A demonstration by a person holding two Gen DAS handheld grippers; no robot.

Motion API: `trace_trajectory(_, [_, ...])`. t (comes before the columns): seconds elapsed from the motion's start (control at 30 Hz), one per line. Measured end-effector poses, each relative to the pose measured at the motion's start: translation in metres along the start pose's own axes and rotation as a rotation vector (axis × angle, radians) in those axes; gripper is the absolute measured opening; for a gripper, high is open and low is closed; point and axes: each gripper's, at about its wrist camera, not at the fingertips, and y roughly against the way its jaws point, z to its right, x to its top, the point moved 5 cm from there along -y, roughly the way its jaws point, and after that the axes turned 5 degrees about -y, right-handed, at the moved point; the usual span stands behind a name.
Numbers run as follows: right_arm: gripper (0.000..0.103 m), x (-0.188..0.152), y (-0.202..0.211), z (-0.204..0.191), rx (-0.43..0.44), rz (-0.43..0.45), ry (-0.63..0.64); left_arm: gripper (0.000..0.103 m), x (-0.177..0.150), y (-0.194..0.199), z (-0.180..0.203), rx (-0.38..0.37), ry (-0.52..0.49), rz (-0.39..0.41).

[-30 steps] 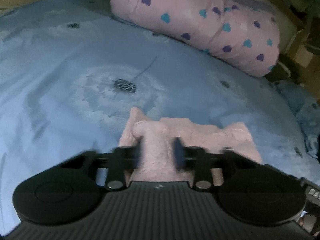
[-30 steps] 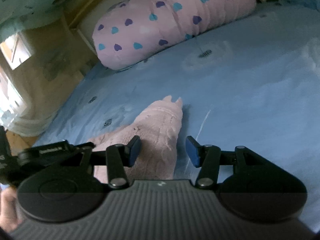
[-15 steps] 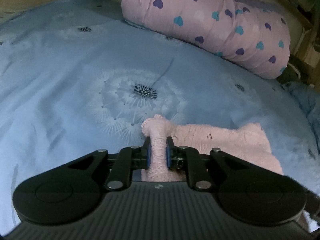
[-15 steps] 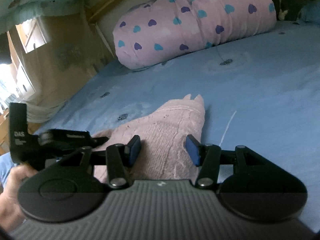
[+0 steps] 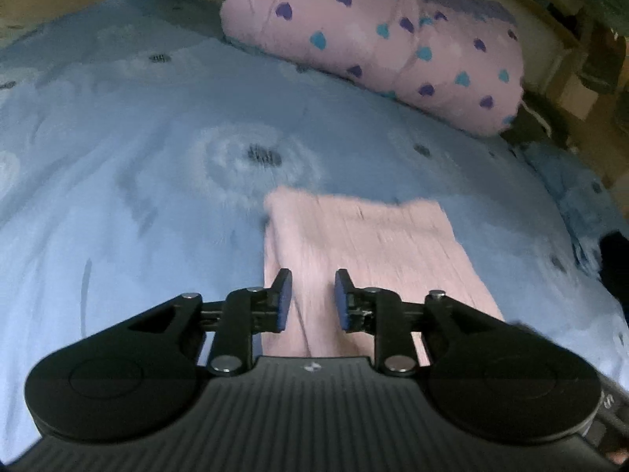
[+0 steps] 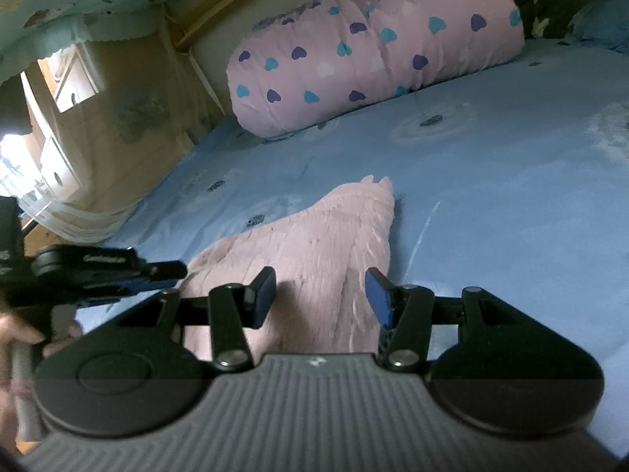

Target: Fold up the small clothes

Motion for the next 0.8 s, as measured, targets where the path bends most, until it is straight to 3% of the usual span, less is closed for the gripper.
trace_trajectory(0.2, [0.054,-0.016,0.025,-0.003,-0.028,0.027,0.026,0.040,-0.032,0.021,0.012,-0.038,-0.026,-0.041])
trace_trajectory(0.47, [0.054,-0.040,0.040,-0.001,-0.078,0.028,0.106,0.048,-0.052,0.008,0.017,-0.019,-0.038,-0.053])
trace_trajectory(0.8, [0.054,-0.059,0.017,-0.004,-0.112,-0.035,0.191,0.051,-0.058,0.005,0.023,-0.018,-0.060,-0.021])
